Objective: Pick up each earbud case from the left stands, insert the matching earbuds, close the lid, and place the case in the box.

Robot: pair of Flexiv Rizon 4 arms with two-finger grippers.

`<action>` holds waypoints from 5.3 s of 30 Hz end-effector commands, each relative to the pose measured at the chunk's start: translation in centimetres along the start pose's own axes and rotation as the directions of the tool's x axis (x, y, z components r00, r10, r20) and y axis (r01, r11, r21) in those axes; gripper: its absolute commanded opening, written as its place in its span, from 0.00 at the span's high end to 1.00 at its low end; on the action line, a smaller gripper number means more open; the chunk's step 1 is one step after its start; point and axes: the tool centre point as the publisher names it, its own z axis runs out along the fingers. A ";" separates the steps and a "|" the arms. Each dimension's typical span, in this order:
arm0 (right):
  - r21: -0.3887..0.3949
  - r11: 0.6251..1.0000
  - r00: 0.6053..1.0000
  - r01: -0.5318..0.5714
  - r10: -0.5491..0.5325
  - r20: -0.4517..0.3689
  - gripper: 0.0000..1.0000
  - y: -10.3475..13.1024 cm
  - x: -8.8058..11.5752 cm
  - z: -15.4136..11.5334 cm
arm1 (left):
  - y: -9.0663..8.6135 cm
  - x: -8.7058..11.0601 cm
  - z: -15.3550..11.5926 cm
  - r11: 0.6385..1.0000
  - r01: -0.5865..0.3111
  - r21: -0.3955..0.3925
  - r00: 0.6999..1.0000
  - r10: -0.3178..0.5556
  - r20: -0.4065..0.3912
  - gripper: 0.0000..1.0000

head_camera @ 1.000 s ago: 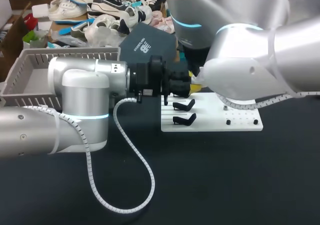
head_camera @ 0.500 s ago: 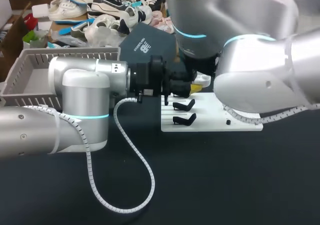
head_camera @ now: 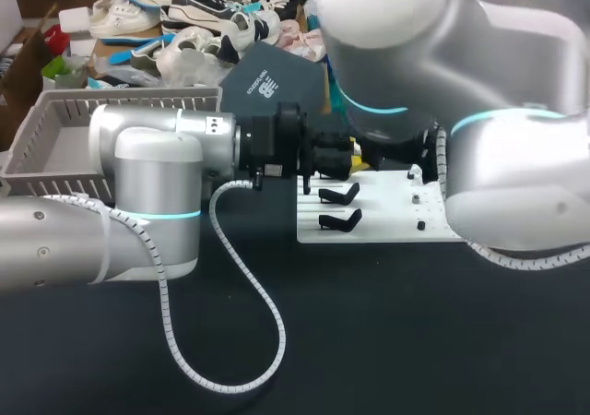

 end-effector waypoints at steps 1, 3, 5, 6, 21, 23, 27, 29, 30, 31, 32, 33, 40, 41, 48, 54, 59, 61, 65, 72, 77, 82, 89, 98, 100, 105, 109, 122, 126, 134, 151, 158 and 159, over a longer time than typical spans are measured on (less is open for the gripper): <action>-0.080 0.996 0.998 0.042 -0.039 0.039 0.35 -1.6 1.1 1.0 | 0.0 0.0 0.0 1.000 -0.001 -0.003 1.000 0.001 0.001 1.00; -0.098 0.993 0.997 0.068 -0.064 0.046 0.37 -2.0 1.5 1.6 | 0.0 0.0 0.0 1.000 -0.001 -0.003 1.000 0.001 0.001 1.00; -0.103 0.991 0.995 0.087 -0.082 0.049 0.36 -2.4 1.7 2.3 | 0.0 0.0 0.0 1.000 -0.001 -0.003 1.000 0.001 0.001 1.00; -0.105 0.990 0.995 0.090 -0.086 0.044 0.34 -2.6 1.8 2.7 | 0.0 0.0 0.0 1.000 -0.001 -0.003 1.000 0.001 0.001 1.00; -0.210 0.973 0.994 0.100 -0.106 -0.018 0.37 -4.1 -1.0 10.0 | 0.0 0.0 0.0 1.000 -0.001 -0.003 1.000 0.001 0.001 1.00; -0.219 0.971 0.995 0.095 -0.101 -0.017 0.38 -4.0 -1.6 10.6 | 0.0 0.0 0.0 1.000 -0.001 -0.003 1.000 0.001 0.001 1.00; -0.238 0.967 0.995 0.086 -0.095 -0.025 0.38 -3.8 -2.9 11.9 | 0.0 0.0 0.0 1.000 -0.001 -0.003 1.000 0.001 0.001 1.00; -0.241 0.967 0.995 0.087 -0.097 -0.028 0.37 -3.6 -3.4 12.4 | 0.0 0.0 0.0 1.000 -0.001 -0.003 1.000 0.001 0.001 1.00; -0.248 0.965 0.995 0.087 -0.098 -0.033 0.37 -3.4 -3.6 12.6 | 0.0 0.0 0.0 1.000 -0.001 -0.003 1.000 0.001 0.001 1.00; -0.250 0.964 0.994 0.088 -0.100 -0.035 0.36 -3.3 -3.9 12.9 | 0.0 0.0 0.0 1.000 -0.001 -0.003 1.000 0.001 0.001 1.00; -0.255 0.963 0.994 0.090 -0.103 -0.038 0.37 -3.1 -4.1 13.2 | 0.0 0.0 0.0 1.000 -0.001 -0.003 1.000 0.001 0.001 1.00; -0.258 0.962 0.994 0.092 -0.106 -0.040 0.36 -2.9 -4.3 13.5 | 0.0 0.0 0.0 1.000 -0.001 -0.003 1.000 0.001 0.001 1.00; -0.289 0.953 0.992 0.085 -0.109 -0.067 0.38 -2.2 -5.6 15.4 | 0.0 0.0 0.0 1.000 -0.001 -0.003 1.000 0.001 0.001 1.00; -0.290 0.953 0.992 0.084 -0.108 -0.069 0.38 -2.1 -5.8 15.6 | 0.0 0.0 0.0 1.000 -0.001 -0.003 1.000 0.001 0.001 1.00; -0.295 0.951 0.988 0.097 -0.128 -0.089 0.40 -1.0 -6.4 16.9 | 0.0 0.0 0.0 1.000 -0.001 -0.003 1.000 0.001 0.001 1.00; -0.300 0.948 0.986 0.104 -0.139 -0.097 0.46 -0.5 -6.6 17.3 | 0.0 0.0 0.0 1.000 -0.001 -0.003 1.000 0.001 0.001 1.00; -0.308 0.945 0.984 0.108 -0.147 -0.105 0.49 -0.2 -6.7 17.9 | 0.0 0.0 0.0 1.000 -0.001 -0.003 1.000 0.001 0.001 1.00; -0.309 0.945 0.983 0.111 -0.151 -0.107 0.49 0.0 -6.7 18.1 | 0.0 0.0 0.0 1.000 -0.001 -0.003 1.000 0.001 0.001 1.00; -0.313 0.943 0.981 0.114 -0.157 -0.114 0.51 0.3 -6.8 18.5 | 0.0 0.0 0.0 1.000 -0.001 -0.003 1.000 0.001 0.001 1.00; -0.317 0.941 0.979 0.120 -0.165 -0.119 0.53 0.6 -7.1 18.8 | 0.0 0.0 0.0 1.000 -0.001 -0.003 1.000 0.001 0.001 1.00; -0.320 0.940 0.979 0.119 -0.166 -0.122 0.56 0.8 -7.2 19.0 | 0.0 0.0 0.0 1.000 -0.001 -0.003 1.000 0.001 0.001 1.00; -0.324 0.939 0.978 0.117 -0.166 -0.128 0.58 1.0 -7.2 19.3 | 0.0 0.0 0.0 1.000 -0.001 -0.003 1.000 0.001 0.001 1.00; -0.329 0.937 0.977 0.114 -0.166 -0.133 0.61 1.3 -7.2 19.4 | 0.0 0.0 0.0 1.000 -0.001 -0.003 1.000 0.001 0.001 1.00; -0.328 0.939 0.979 0.102 -0.154 -0.134 0.64 1.3 -7.2 19.3 | 0.0 0.0 0.0 1.000 -0.001 -0.003 1.000 0.001 0.001 1.00; -0.327 0.940 0.979 0.102 -0.153 -0.134 0.65 1.3 -7.2 19.3 | 0.0 0.0 0.0 1.000 -0.001 -0.003 1.000 0.001 0.001 1.00; -0.326 0.941 0.979 0.097 -0.149 -0.139 0.71 1.3 -7.1 19.3 | 0.0 0.0 0.0 1.000 -0.001 -0.003 1.000 0.001 0.001 1.00; -0.325 0.941 0.979 0.090 -0.143 -0.143 0.72 1.1 -6.9 19.3 | 0.0 0.0 0.0 1.000 -0.001 -0.003 1.000 0.001 0.001 1.00; -0.323 0.944 0.980 0.074 -0.129 -0.151 0.75 0.9 -6.9 19.2 | 0.0 0.0 0.0 1.000 -0.001 -0.003 1.000 0.001 0.001 1.00; -0.323 0.943 0.980 0.074 -0.128 -0.150 0.76 0.9 -7.0 19.2 | 0.0 0.0 0.0 1.000 -0.001 -0.003 1.000 0.001 0.001 1.00; -0.325 0.943 0.980 0.068 -0.125 -0.157 0.81 0.9 -6.9 19.4 | 0.0 0.0 0.0 1.000 -0.001 -0.003 1.000 0.001 0.001 1.00; -0.337 0.939 0.985 0.063 -0.114 -0.133 1.00 0.2 -6.9 17.8 | 0.0 0.0 0.0 1.000 -0.001 -0.003 1.000 0.001 0.001 1.00; -0.343 0.937 0.992 0.061 -0.094 -0.081 1.00 -1.1 -6.3 14.8 | 0.0 0.0 0.0 1.000 -0.001 -0.003 1.000 0.001 0.001 1.00; -0.345 0.937 0.993 0.060 -0.091 -0.076 1.00 -1.4 -6.1 14.4 | 0.0 0.0 0.0 1.000 -0.001 -0.003 1.000 0.001 0.001 1.00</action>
